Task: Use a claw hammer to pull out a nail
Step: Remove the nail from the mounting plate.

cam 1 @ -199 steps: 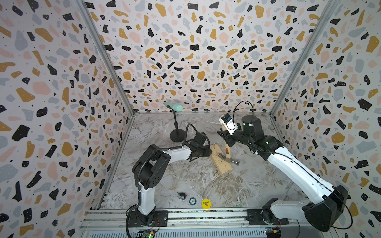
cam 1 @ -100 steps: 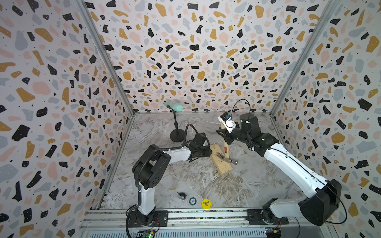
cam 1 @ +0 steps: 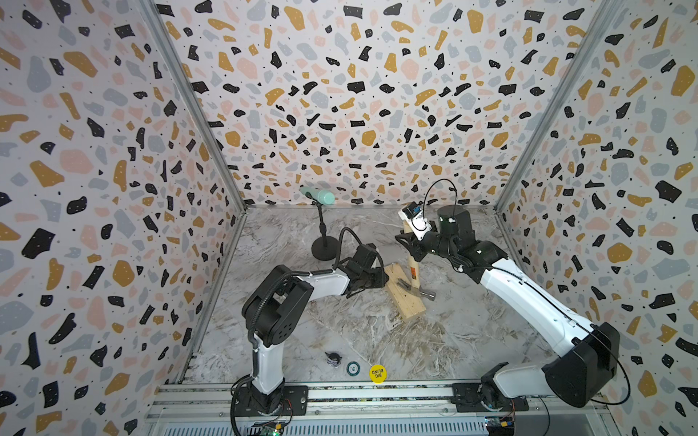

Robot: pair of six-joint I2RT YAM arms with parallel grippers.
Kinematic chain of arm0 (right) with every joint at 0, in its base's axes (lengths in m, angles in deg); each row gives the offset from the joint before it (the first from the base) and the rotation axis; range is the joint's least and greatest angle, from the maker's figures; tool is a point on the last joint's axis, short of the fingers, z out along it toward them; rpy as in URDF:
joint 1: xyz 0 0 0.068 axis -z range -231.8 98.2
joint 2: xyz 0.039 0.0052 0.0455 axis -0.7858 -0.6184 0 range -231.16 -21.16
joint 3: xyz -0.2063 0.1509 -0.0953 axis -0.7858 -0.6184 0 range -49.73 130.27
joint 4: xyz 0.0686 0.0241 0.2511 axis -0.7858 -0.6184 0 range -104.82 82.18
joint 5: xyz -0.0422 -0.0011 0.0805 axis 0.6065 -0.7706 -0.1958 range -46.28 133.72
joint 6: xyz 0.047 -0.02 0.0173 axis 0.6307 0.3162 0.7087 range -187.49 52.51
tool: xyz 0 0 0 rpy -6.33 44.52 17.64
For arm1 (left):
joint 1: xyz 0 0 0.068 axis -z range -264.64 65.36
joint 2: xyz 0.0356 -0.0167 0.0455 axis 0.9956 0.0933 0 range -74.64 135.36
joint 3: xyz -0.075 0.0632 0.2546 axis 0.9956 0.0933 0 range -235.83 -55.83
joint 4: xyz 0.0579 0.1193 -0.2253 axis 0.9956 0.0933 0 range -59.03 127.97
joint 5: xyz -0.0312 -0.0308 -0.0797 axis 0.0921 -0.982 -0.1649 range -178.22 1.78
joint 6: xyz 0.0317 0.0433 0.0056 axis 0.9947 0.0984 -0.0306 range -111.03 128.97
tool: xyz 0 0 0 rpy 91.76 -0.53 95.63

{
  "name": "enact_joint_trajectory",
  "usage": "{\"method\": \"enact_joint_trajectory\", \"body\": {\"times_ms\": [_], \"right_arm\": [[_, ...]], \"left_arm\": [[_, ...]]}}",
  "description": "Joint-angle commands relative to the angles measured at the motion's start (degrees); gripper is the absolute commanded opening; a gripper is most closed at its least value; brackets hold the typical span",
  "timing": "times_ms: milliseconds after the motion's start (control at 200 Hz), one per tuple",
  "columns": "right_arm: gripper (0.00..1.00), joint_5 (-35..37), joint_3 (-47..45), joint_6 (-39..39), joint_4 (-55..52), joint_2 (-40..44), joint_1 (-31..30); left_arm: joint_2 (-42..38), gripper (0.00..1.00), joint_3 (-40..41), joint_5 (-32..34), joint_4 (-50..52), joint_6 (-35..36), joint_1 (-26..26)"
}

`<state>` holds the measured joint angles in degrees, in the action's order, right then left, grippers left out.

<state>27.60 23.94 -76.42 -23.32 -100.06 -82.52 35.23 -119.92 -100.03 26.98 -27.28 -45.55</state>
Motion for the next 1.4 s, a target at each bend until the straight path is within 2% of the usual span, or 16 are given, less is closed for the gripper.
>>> {"method": "enact_joint_trajectory", "body": {"times_ms": [0, 471, 1096, 1236, 1397], "right_arm": [[0.0, -0.9, 3.8, -0.1, 5.7, 0.4, 0.4], [0.0, -2.5, 2.0, -1.5, 10.6, 0.2, 0.5], [0.0, -1.0, -12.5, -0.7, 22.2, 8.2, 1.0], [0.0, -3.7, -18.8, -1.1, 27.5, 12.2, 2.1], [0.0, -7.2, -20.6, 1.1, 28.5, 13.2, 4.2]], "left_arm": [[0.2, 0.28, 1.5, -0.5, 2.3, -0.1, -0.1], [-0.2, 0.27, 2.0, -0.4, 2.5, -0.2, -0.1], [0.3, 0.27, 2.0, -0.7, 2.3, -0.3, -0.1], [0.4, 0.27, 2.3, -0.8, 2.4, -0.4, -0.1], [0.6, 0.27, 2.5, -0.8, 2.1, -0.5, -0.1]]}}
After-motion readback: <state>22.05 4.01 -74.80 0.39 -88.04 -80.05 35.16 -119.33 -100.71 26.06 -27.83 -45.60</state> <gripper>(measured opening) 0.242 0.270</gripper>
